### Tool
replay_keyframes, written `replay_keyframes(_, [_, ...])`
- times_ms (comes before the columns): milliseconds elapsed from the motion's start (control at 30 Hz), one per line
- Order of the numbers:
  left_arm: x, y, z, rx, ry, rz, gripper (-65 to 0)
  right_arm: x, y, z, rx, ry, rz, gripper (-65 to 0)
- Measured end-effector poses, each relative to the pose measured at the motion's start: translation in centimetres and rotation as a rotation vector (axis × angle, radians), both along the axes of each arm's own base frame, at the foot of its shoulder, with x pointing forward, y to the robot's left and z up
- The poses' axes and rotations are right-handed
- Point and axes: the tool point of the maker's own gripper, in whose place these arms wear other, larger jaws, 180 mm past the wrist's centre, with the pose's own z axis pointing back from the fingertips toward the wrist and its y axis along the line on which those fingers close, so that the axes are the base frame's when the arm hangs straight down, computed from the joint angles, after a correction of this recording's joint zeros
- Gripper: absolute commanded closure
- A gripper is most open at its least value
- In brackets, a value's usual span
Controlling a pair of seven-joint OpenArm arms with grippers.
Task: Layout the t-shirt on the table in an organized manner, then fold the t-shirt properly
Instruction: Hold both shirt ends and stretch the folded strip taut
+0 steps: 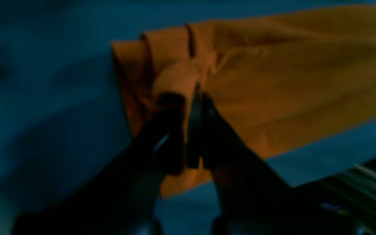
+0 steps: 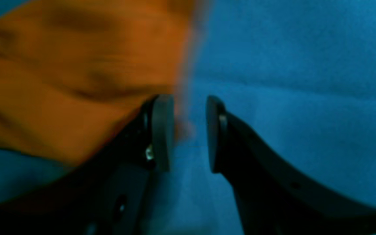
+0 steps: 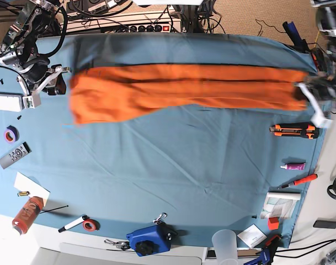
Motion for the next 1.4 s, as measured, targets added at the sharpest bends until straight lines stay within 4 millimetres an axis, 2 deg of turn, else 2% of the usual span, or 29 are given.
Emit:
replay_keyframes(67, [0.5, 1.6, 1.3, 0.004, -0.038, 0.037, 0.0, 0.6, 0.0, 0.4, 0.0, -0.017, 0.0, -17.5])
replay_keyframes(133, [0.9, 1.4, 2.3, -0.047, -0.077, 0.047, 0.0, 1.0, 0.0, 0.7, 0.0, -0.029, 0.0, -17.5])
replay_keyframes(300, [-0.4, -2.2, 1.7, -0.158, -0.044, -0.08, 0.0, 2.0, 0.0, 1.5, 0.0, -0.061, 0.0, -17.5])
replay_keyframes(367, [-0.4, -3.1, 1.3, -0.172, -0.043, -0.08, 0.0, 2.3, 0.0, 1.6, 0.001, -0.069, 0.0, -17.5])
replay_keyframes(567, [-0.6, -0.7, -0.3, -0.041, 0.007, 0.003, 0.0, 2.0, -0.2, 1.4, -0.013, -0.053, -0.003, -17.5])
replay_keyframes(600, [-0.5, -0.3, -0.4, -0.017, 0.002, 0.008, -2.9, 2.0, -0.2, 1.4, -0.013, -0.052, -0.003, -17.5])
replay_keyframes(700, [-0.5, 0.6, -0.6, 0.037, 0.004, 0.015, -16.9, 2.0, -0.2, 1.4, -0.013, -0.052, -0.003, -17.5])
replay_keyframes(767, [-0.4, 1.0, -0.7, 0.062, -0.006, 0.021, -22.3, 2.0, -0.2, 1.4, -0.013, -0.053, -0.003, -17.5])
replay_keyframes(1000, [-0.4, 2.2, -1.0, 0.133, -0.002, 0.029, -23.1, 2.0, -0.2, 1.4, -0.013, -0.052, -0.003, -17.5])
replay_keyframes(1200, [-0.8, 2.8, -2.2, 0.074, 0.01, 0.107, -23.1, 2.0, -0.2, 1.4, -0.013, -0.052, -0.003, -17.5])
replay_keyframes(1400, [-1.0, 2.8, -2.6, 0.019, 0.018, 0.134, -23.1, 2.0, -0.2, 1.3, -0.014, -0.047, -0.003, -17.5])
